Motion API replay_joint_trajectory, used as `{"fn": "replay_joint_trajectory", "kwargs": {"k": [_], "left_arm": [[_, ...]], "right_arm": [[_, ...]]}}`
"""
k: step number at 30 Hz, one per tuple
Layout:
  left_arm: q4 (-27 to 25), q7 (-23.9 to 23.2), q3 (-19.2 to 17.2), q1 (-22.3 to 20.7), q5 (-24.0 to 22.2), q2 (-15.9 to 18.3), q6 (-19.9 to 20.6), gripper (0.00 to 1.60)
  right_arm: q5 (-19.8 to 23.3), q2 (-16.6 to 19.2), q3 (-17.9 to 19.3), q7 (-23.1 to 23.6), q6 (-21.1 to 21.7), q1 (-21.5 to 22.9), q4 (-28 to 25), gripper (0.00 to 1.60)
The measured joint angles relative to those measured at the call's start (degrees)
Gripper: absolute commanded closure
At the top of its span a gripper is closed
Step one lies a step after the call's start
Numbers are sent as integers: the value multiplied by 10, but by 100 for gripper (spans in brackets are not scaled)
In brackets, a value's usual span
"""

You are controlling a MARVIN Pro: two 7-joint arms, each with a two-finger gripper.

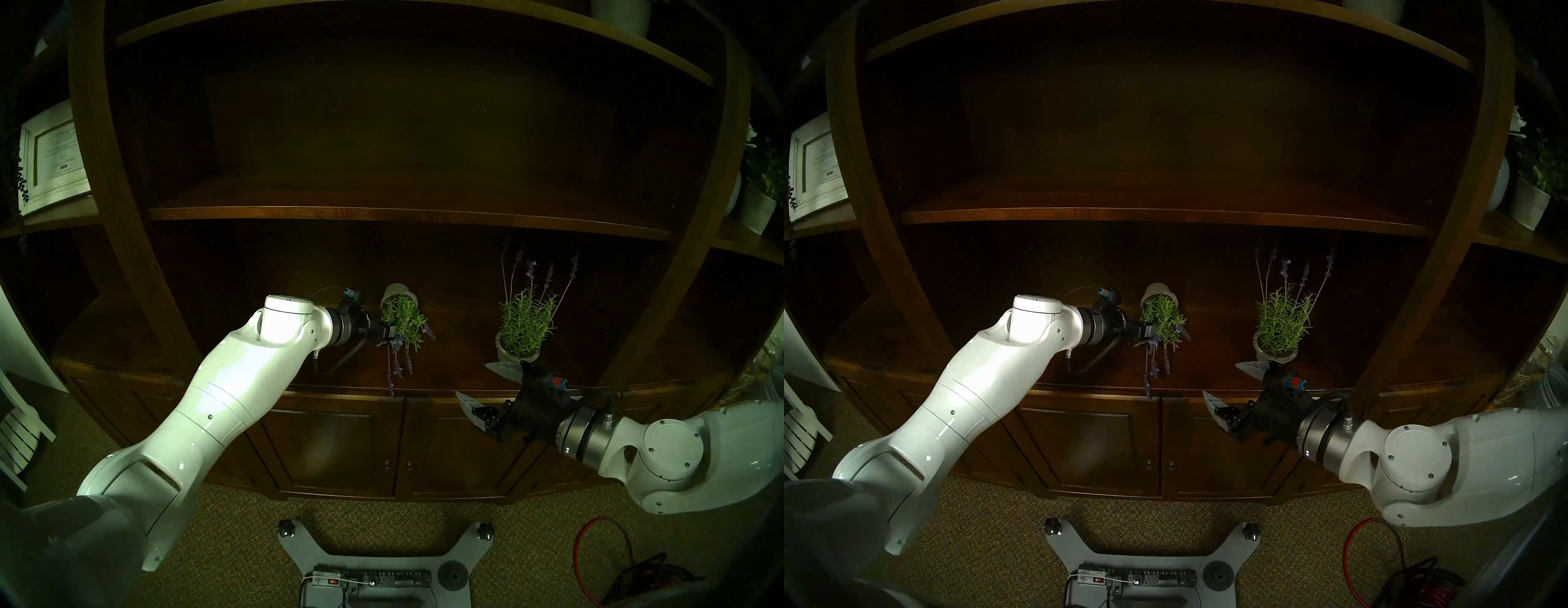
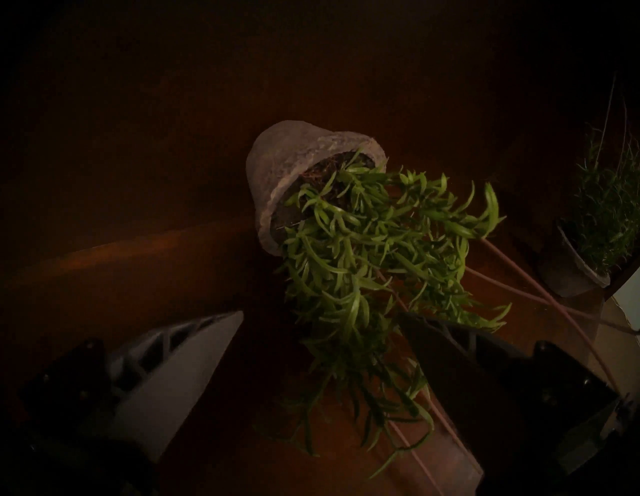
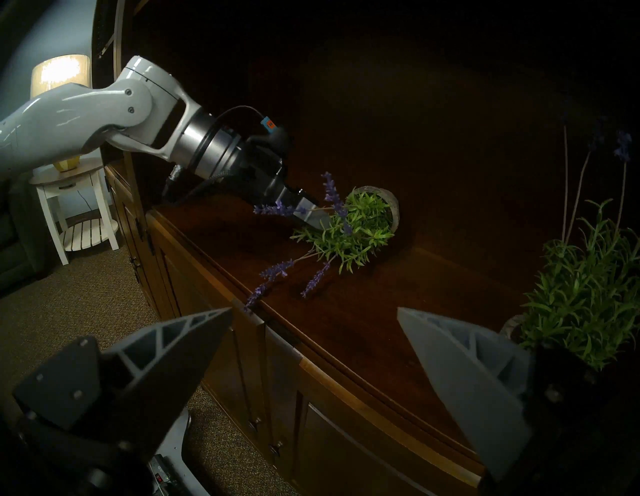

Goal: Place the fake decorative plant upright

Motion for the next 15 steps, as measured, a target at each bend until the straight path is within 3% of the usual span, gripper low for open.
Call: {"fn": "replay_joint_trajectory", "kwargs": {"k": [15], "left_arm": [[78, -33, 8, -50, 22, -70, 39, 0]], "right_arm": [[0, 0, 0, -2, -1, 0, -1, 0]]}}
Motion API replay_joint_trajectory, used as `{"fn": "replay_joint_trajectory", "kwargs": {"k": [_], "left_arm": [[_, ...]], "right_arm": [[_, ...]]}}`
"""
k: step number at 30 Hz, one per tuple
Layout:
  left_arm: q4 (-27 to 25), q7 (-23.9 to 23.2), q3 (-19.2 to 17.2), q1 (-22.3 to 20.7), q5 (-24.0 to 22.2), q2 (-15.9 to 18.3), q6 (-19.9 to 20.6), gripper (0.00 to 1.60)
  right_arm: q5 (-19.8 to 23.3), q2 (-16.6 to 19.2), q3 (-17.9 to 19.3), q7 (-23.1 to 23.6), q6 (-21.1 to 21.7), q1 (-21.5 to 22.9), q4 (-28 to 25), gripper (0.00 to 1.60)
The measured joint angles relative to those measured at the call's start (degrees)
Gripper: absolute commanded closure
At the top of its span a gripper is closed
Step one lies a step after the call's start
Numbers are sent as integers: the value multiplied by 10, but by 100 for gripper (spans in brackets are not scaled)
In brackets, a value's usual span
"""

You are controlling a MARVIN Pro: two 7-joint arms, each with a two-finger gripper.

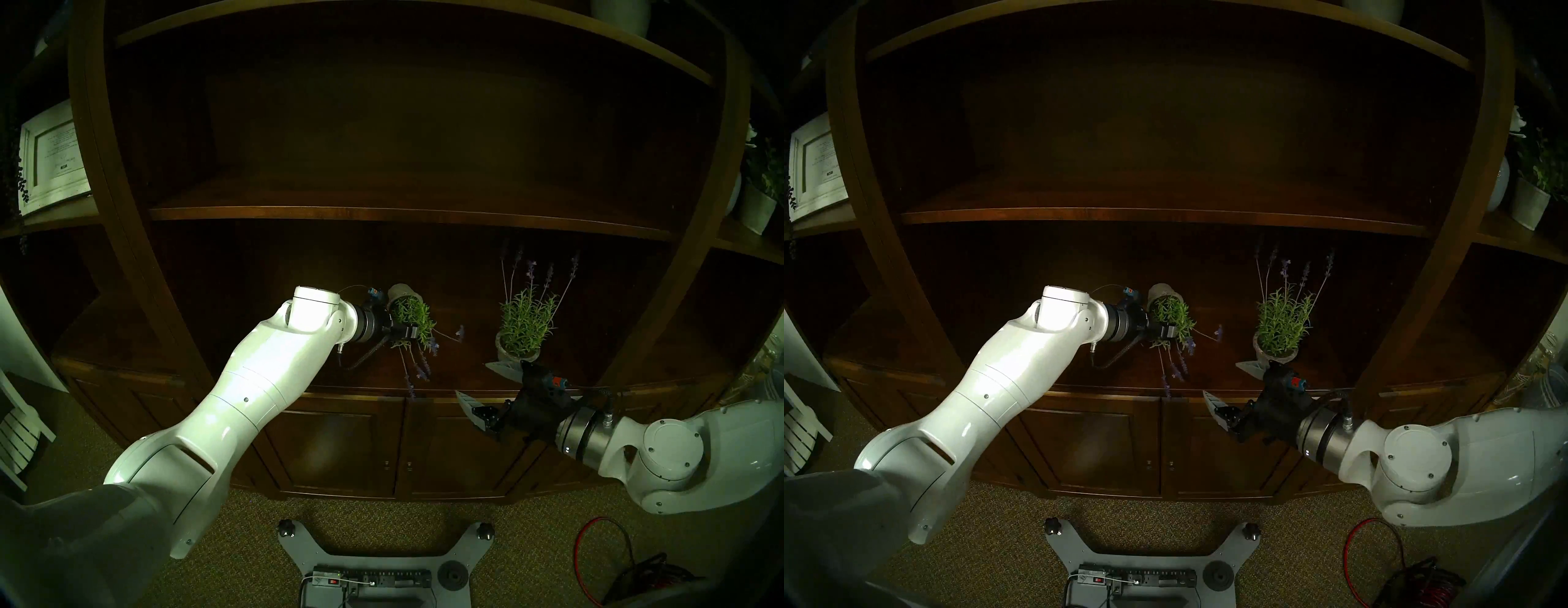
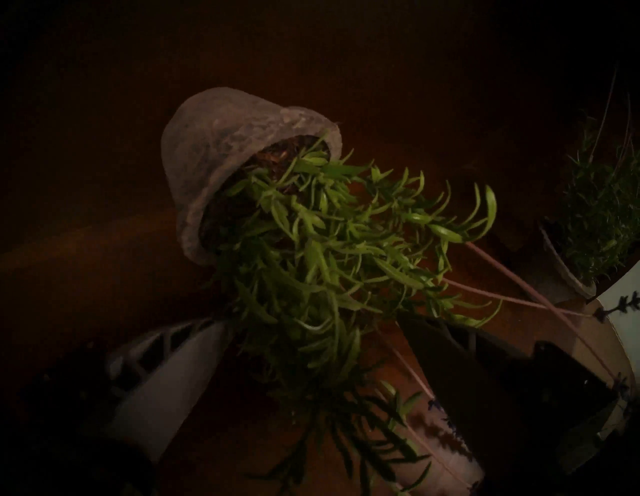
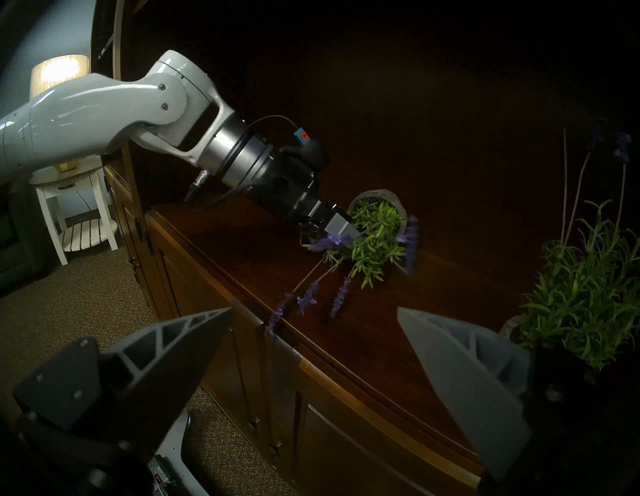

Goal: Place the fake decorative plant upright

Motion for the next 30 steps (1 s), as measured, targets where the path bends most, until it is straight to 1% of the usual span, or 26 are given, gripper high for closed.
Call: {"fn": "replay_joint_trajectory", "kwargs": {"k": [5, 19, 24, 30], "left_arm": [[19, -19, -1, -14, 6, -17, 18, 0], [38, -81, 4, -53, 7, -54, 50, 0], [47, -108, 12, -70, 12, -59, 55, 0], [67, -152, 32, -92, 29, -57, 56, 0]], "right_arm": [[0, 0, 0, -1, 0, 0, 0, 0], [0, 4, 1, -1, -2, 0, -1, 0], [0, 6, 1, -1, -4, 0, -1, 0], [0, 8, 2, -1, -6, 0, -1, 0]]}}
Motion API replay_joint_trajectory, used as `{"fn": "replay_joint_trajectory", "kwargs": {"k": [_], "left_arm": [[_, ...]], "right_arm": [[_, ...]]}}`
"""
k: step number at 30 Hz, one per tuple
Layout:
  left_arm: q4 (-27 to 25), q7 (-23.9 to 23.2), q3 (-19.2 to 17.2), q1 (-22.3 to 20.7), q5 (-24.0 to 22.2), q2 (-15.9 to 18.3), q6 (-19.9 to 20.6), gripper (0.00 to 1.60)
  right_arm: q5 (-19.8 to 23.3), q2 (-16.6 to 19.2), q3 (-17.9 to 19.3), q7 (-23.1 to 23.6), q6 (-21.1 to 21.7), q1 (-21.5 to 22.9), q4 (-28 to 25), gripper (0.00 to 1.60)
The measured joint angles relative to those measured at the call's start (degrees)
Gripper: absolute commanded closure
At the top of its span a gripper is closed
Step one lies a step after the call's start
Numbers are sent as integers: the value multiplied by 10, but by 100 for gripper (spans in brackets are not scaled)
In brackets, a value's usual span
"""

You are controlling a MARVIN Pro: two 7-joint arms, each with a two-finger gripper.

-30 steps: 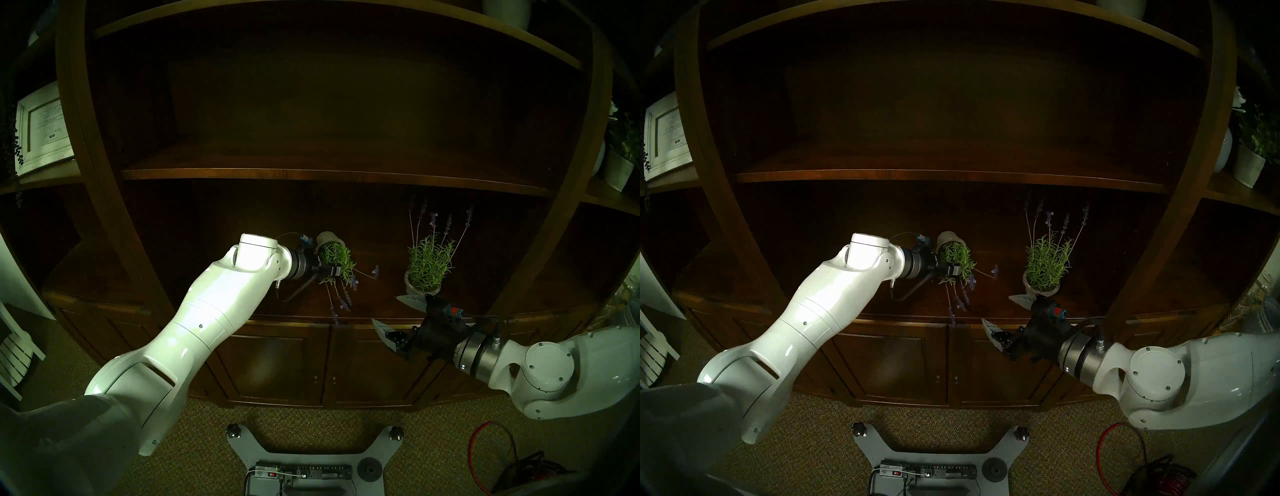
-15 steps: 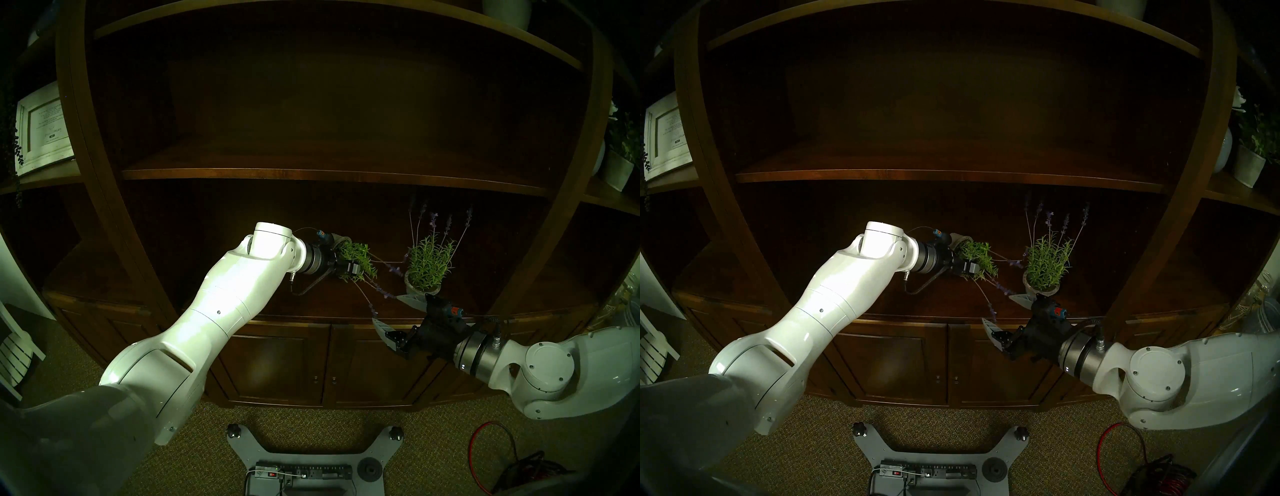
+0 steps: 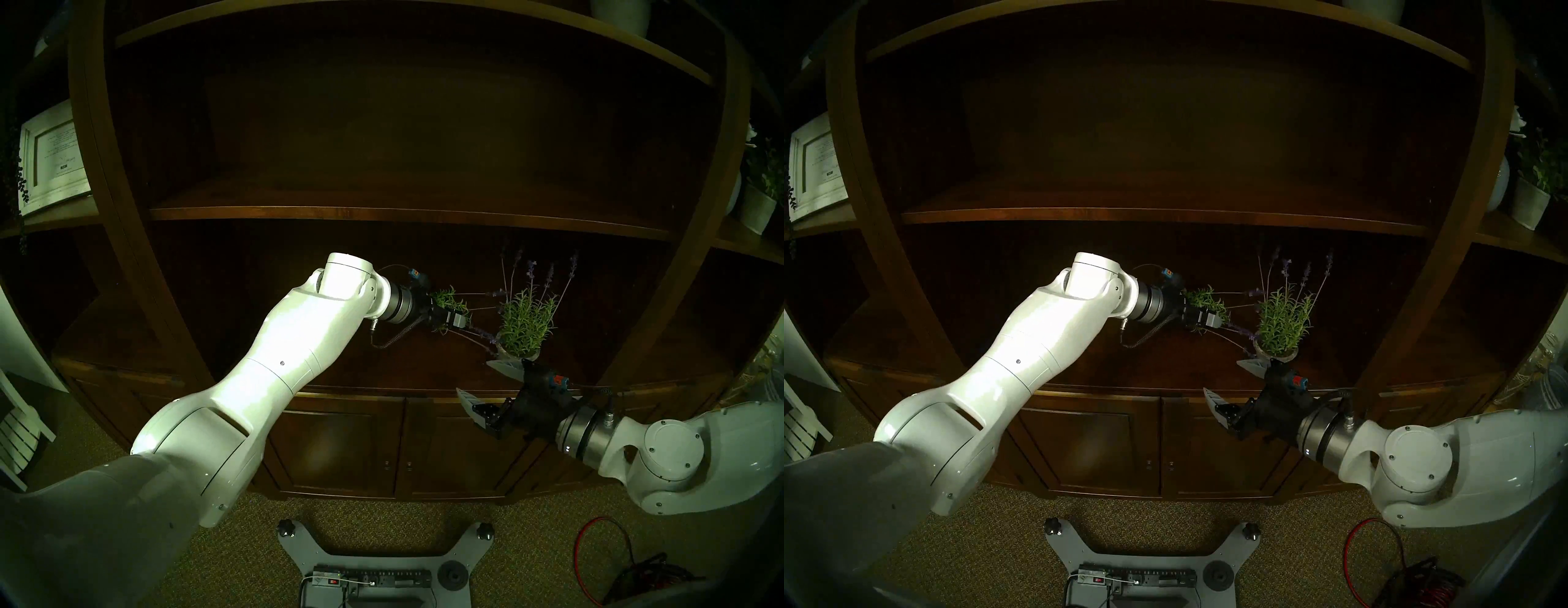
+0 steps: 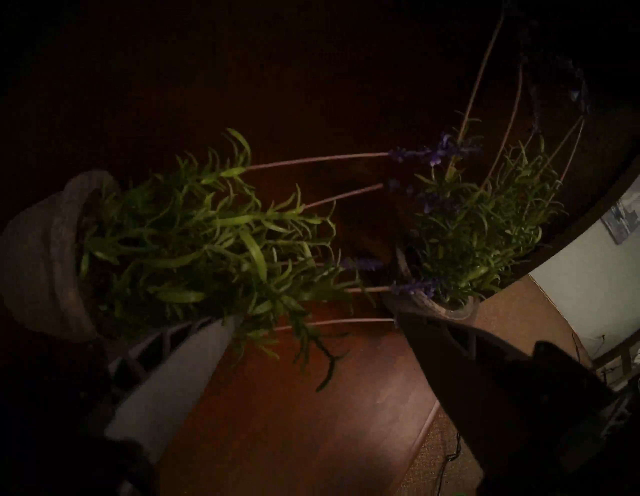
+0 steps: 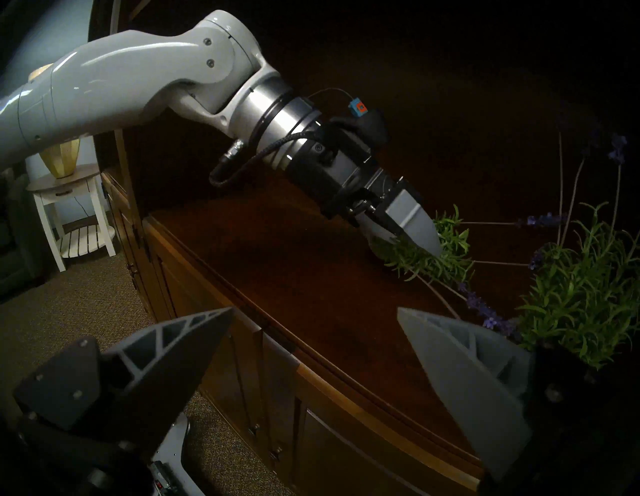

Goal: Place the fake decorative plant upright

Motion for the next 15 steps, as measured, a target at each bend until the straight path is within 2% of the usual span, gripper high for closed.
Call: {"fn": "replay_joint_trajectory", "kwargs": {"k": [15], "left_arm": [[36, -130, 73, -52, 46, 45, -17, 0]], "right_arm": [[0, 4, 3, 13, -6, -1, 1, 0]]}}
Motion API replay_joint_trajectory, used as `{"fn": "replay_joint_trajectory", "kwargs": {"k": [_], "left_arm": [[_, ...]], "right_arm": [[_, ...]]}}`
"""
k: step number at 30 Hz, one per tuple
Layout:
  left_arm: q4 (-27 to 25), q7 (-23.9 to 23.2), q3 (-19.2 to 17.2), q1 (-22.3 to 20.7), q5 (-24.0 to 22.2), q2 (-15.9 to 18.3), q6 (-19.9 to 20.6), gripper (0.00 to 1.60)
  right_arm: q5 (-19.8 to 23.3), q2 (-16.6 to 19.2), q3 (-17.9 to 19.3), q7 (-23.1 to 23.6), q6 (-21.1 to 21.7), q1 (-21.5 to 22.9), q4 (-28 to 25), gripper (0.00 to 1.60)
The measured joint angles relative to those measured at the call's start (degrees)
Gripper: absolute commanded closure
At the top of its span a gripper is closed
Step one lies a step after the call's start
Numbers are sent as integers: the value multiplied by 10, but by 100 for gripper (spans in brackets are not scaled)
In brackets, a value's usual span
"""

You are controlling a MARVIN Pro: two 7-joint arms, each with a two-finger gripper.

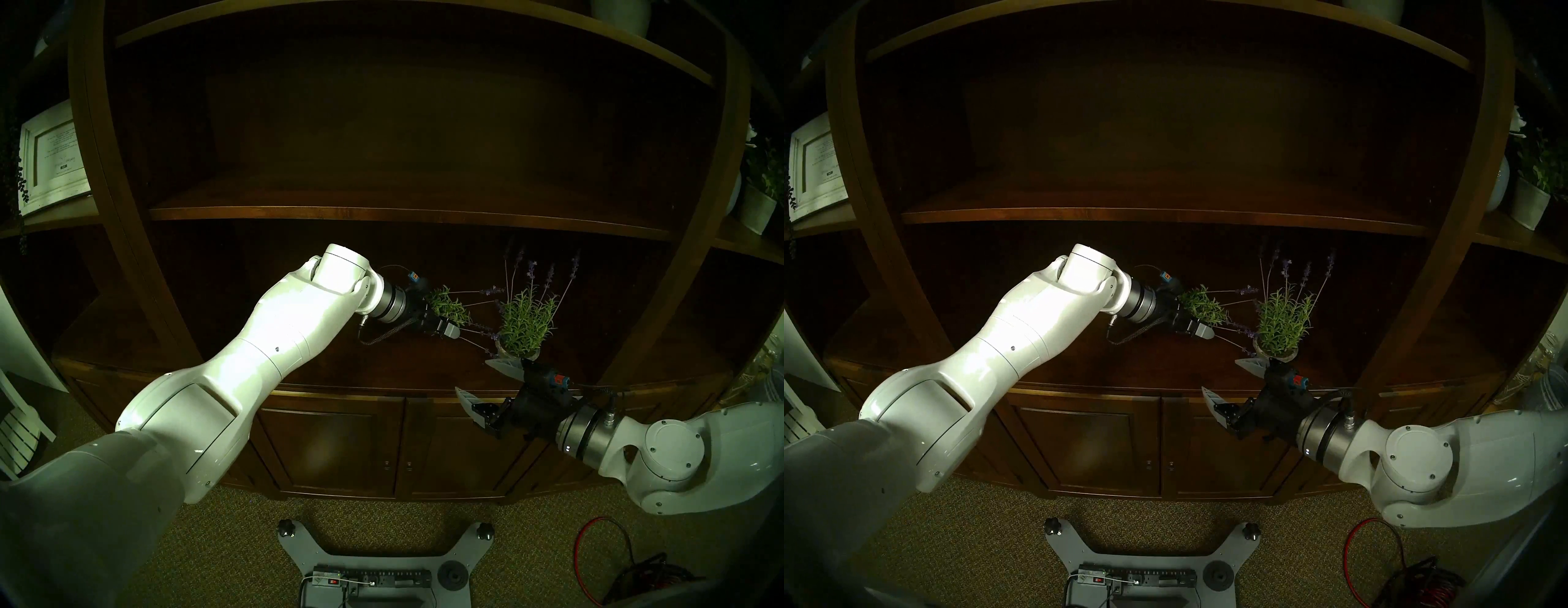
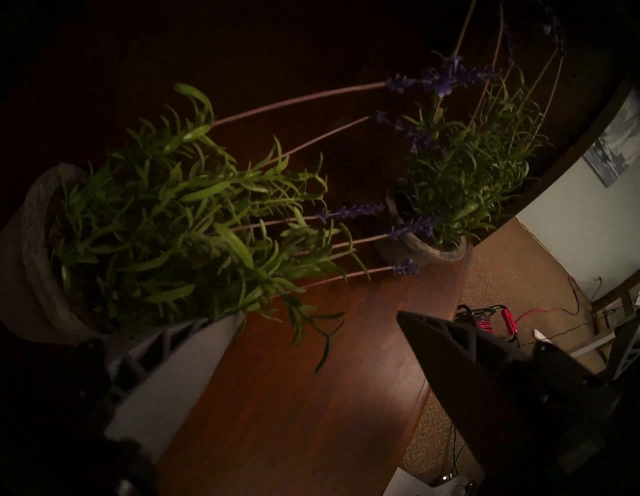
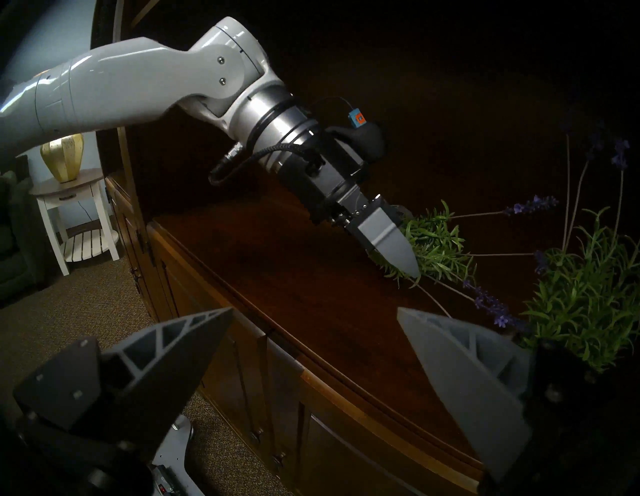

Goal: Place the fake decorative plant upright

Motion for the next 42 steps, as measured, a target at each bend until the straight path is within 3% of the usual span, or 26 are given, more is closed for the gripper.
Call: {"fn": "replay_joint_trajectory", "kwargs": {"k": [15, 26, 34, 42], "left_arm": [[10, -65, 23, -21, 21, 31, -22, 0], [-45, -94, 23, -21, 21, 67, -19, 0], [-91, -96, 21, -14, 21, 98, 5, 0], [-104, -79, 15, -13, 27, 120, 24, 0]], "right_arm": [[0, 3, 4, 6, -2, -3, 1, 0], [0, 4, 8, 6, -2, -6, 1, 0], [0, 4, 11, 5, -3, -9, 1, 0], [0, 4, 14, 4, -4, -12, 2, 0]]}}
